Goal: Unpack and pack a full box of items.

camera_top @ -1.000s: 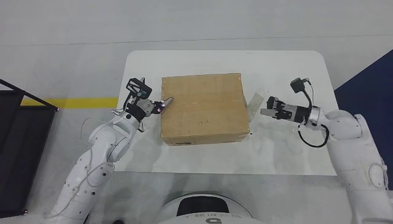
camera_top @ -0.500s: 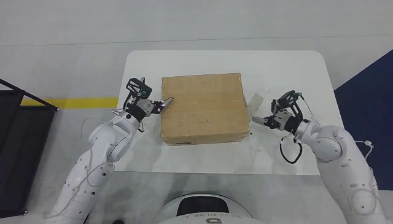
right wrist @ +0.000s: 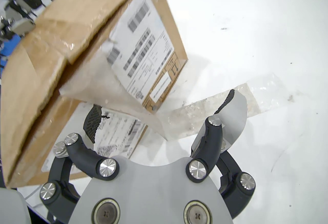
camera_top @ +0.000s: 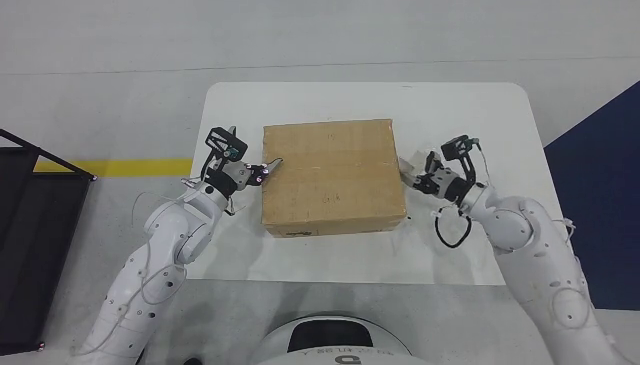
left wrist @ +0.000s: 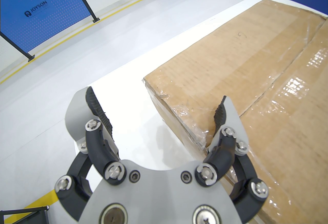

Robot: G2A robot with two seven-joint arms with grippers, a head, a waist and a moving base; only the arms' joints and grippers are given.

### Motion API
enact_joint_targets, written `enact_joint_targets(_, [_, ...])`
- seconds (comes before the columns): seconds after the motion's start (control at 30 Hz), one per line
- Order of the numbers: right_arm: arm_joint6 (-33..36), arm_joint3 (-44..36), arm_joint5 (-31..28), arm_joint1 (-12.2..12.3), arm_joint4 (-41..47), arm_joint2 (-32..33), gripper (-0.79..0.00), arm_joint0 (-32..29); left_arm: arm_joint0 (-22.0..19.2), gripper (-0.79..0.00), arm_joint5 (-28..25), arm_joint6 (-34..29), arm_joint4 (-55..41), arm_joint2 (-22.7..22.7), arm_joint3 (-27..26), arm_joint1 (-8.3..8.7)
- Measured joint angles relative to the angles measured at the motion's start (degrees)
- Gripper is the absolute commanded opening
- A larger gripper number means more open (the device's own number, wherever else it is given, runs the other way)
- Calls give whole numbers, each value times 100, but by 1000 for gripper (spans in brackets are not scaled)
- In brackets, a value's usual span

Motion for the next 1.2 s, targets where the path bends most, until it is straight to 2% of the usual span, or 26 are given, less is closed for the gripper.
enact_joint_targets(0.13, [-165,113,217,-42,344,-58,0,156,0,0,0,0,0,0,0,0])
enact_joint_targets(0.43, [-595,-107,673,-89,284,-90,0,109,0,0,0,0,0,0,0,0])
enact_joint_targets(0.63, [-928,-862,1181,-86,-40,64,0,-297,0,0,0,0,0,0,0,0])
enact_joint_targets(0.77, [-1031,-1690,1803,-88,-368,161,0,-712,0,0,0,0,0,0,0,0])
enact_joint_targets(1.0, [-820,-2802,2698,-109,-1316,-44,0,-1131,0,0,0,0,0,0,0,0])
enact_joint_targets(1.2, [-186,-3118,3383,-195,-2156,-808,0,-847,0,0,0,0,0,0,0,0])
